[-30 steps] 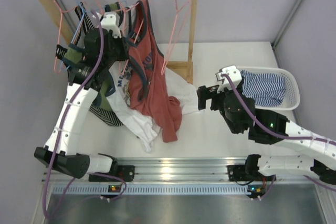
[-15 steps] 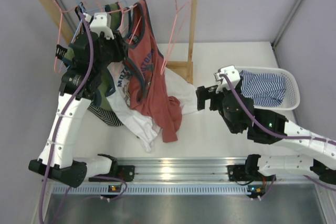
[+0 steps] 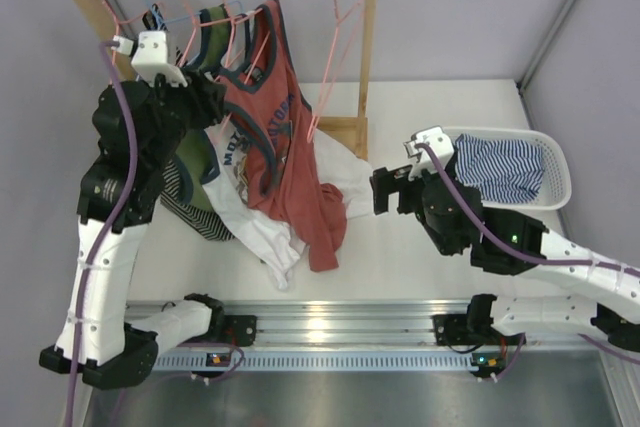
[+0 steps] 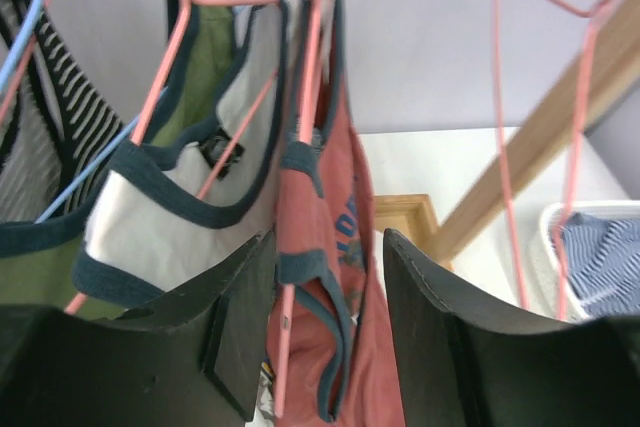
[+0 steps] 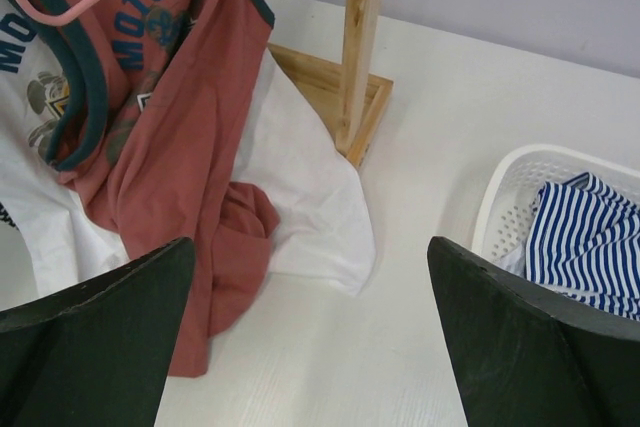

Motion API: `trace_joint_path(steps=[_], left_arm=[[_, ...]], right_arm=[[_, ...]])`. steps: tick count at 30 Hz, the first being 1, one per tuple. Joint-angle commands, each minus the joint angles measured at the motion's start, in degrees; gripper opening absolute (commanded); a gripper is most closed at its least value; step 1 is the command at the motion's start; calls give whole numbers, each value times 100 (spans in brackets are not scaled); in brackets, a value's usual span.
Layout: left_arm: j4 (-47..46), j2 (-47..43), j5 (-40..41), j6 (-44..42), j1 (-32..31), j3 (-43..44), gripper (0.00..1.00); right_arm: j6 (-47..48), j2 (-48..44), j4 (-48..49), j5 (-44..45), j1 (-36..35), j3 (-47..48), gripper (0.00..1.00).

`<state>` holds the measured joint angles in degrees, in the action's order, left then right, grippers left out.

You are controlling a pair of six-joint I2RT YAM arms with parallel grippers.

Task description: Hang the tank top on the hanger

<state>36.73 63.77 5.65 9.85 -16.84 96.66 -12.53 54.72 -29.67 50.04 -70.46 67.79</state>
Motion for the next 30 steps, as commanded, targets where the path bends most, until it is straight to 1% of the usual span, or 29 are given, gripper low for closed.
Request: trace_joint_path(steps=[1,2,3,5,6,7,8,16,19,23,26,30], left_arm=[[27,-347,-685,113,32,169,52],[71,-391,-1088,184,32,160,52],[80,-435,-1258,263,23,56,52],[80,-593,-1565,517,23,-112,58],[80,-707,-1584,579,14,-304,62],[71,-786,-1602,667,5,-419,62],[54,-865,-1654,676,-3,-655,62],[159,-1428,-1787,791,-47,-1553,60],[150,-1709,-1918,905,-65,-2115,60],[80,-2289,-1997,993,-65,-3159,59],[71,-2588,-2173,1133,-65,-3635,59],[-17,-2677,-2296,1230,-65,-3891,59]], right_arm=[[-144,-163,-65,-223,-56,-90,100],[-179,-181,-109,-240,-56,-99,100],[-205,-216,-144,-240,-56,-99,100],[-284,-295,-188,-267,-56,-134,100],[-311,-330,-171,-328,-56,-213,100],[-337,-365,-136,-354,-56,-257,100],[-346,-426,-101,-381,-56,-301,100],[-434,-436,-144,-293,-47,-433,100],[-521,-401,-188,-276,-38,-451,100],[-715,-418,-214,-249,-47,-591,100],[-873,-453,-188,-241,-30,-723,100],[-1040,-471,-171,-232,-38,-864,100]])
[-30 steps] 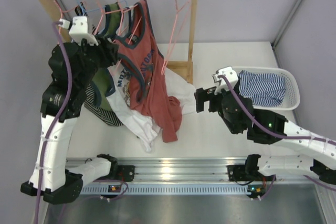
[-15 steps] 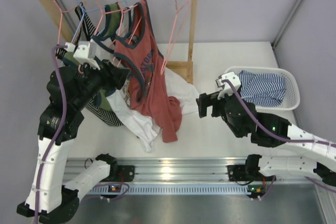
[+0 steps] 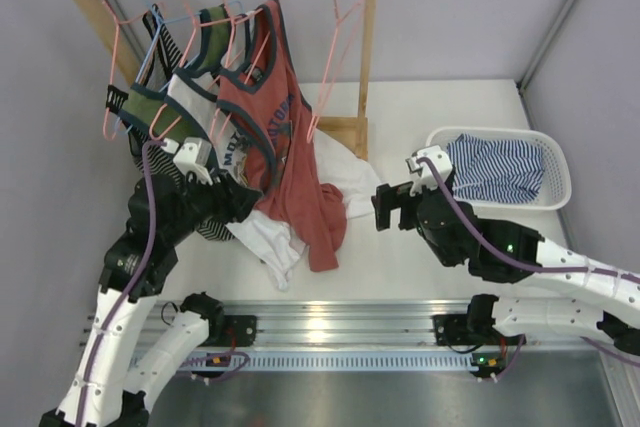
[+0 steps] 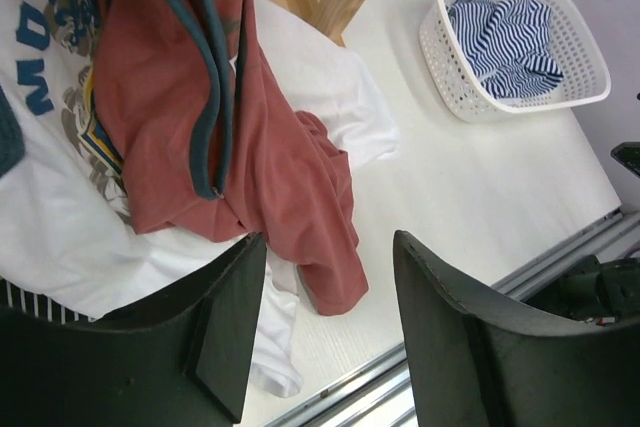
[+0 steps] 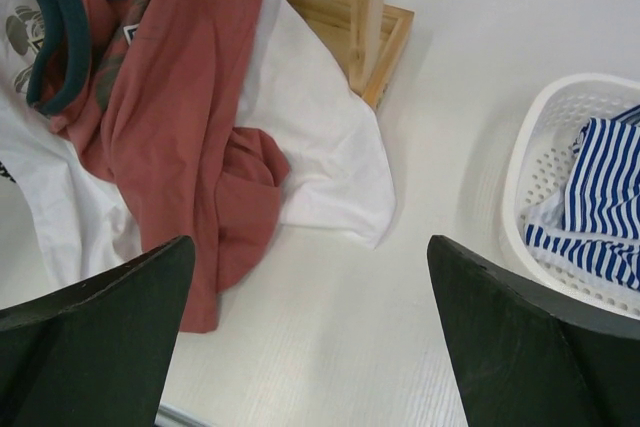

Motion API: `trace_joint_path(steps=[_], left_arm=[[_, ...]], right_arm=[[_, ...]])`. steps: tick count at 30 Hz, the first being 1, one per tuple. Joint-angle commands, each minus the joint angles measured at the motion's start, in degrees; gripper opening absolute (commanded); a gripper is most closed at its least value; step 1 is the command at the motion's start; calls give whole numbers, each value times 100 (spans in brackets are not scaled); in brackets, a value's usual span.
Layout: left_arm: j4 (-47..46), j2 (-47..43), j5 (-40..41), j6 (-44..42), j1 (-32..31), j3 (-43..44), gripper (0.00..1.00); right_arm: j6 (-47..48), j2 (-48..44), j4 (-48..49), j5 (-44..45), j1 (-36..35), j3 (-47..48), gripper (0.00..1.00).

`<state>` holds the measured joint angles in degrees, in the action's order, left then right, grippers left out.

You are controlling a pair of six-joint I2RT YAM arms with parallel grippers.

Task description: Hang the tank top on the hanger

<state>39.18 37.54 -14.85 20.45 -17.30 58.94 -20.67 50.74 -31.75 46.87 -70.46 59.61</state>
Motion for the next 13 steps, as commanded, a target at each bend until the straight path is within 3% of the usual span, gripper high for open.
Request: trace_joint_path(steps=[1,13], left_arm=[[-314,-45,-290,179,-19,-172,59],[-657,-80,-326,363,-142,-691,57]], right_arm=[[-297,-64,28,85,-38,-64,100],[-421,155,-42,76,-30,-90,100]])
